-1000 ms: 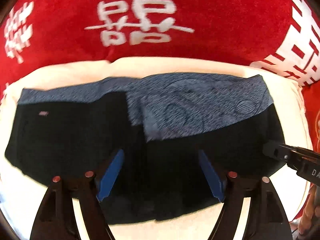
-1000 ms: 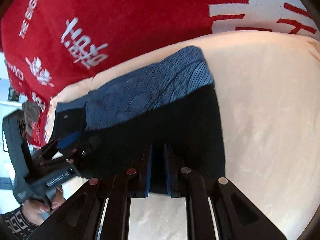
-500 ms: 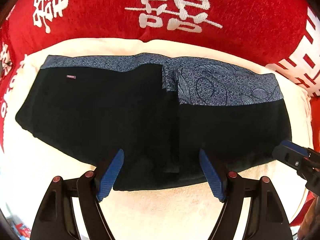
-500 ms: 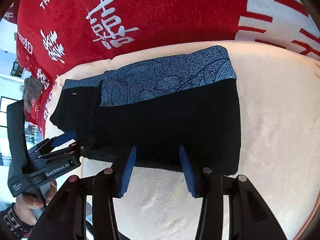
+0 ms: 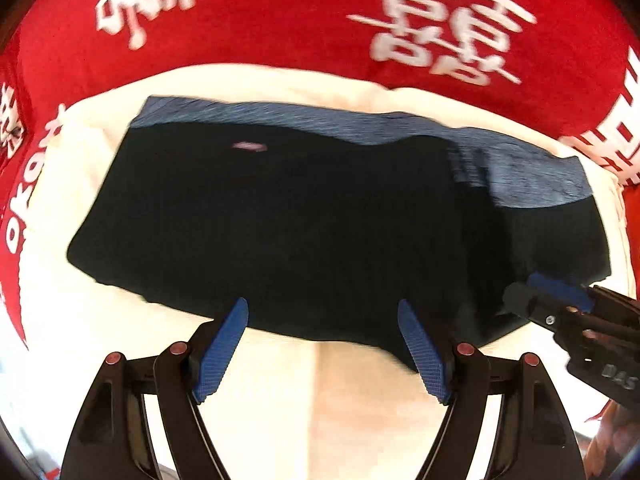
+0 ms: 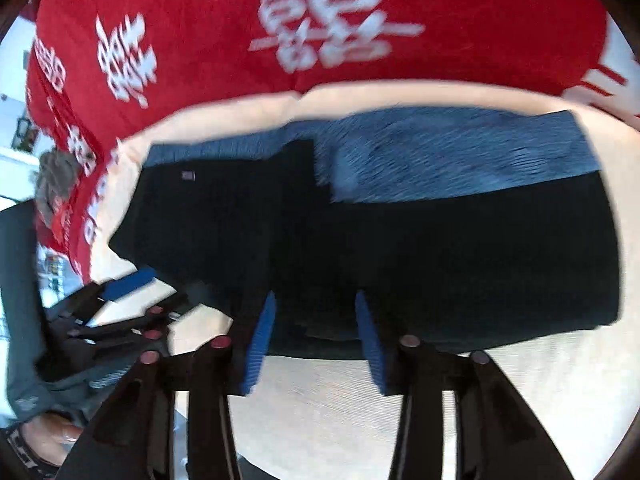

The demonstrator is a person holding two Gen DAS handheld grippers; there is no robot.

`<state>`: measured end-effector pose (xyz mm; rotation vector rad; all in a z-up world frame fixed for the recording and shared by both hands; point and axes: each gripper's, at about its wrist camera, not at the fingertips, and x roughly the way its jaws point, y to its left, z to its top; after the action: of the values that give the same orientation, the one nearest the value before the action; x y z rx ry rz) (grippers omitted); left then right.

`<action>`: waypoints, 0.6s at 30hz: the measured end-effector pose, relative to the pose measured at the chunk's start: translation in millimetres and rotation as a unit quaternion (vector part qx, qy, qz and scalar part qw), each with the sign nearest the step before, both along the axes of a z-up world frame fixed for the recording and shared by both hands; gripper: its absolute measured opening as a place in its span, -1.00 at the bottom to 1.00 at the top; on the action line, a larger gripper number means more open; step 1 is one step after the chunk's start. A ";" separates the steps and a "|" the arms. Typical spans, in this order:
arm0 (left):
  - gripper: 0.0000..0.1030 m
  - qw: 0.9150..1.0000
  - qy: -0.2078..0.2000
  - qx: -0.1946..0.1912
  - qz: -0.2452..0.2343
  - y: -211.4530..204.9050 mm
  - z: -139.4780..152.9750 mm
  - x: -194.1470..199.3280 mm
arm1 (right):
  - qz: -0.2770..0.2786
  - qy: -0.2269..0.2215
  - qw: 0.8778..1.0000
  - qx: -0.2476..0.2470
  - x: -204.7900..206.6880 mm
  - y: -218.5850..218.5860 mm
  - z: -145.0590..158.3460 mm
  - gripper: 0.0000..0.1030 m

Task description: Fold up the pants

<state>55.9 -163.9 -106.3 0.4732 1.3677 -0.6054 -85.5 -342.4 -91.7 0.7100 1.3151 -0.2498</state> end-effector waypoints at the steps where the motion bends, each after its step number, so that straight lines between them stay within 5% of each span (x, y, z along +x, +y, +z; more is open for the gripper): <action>1: 0.52 1.000 0.002 0.000 0.003 5.4 -1.7 5.4 | 0.003 0.007 1.000 -0.008 4.4 6.1 -2.4 -0.22; 18: 0.52 0.998 0.024 -0.020 0.052 30.8 -8.1 40.9 | 0.084 0.021 0.996 -0.007 34.4 51.9 6.3 -0.21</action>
<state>96.8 -133.1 -114.4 0.3543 1.4134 -0.5600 -51.2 -290.5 -85.5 0.5814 1.4039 -0.1373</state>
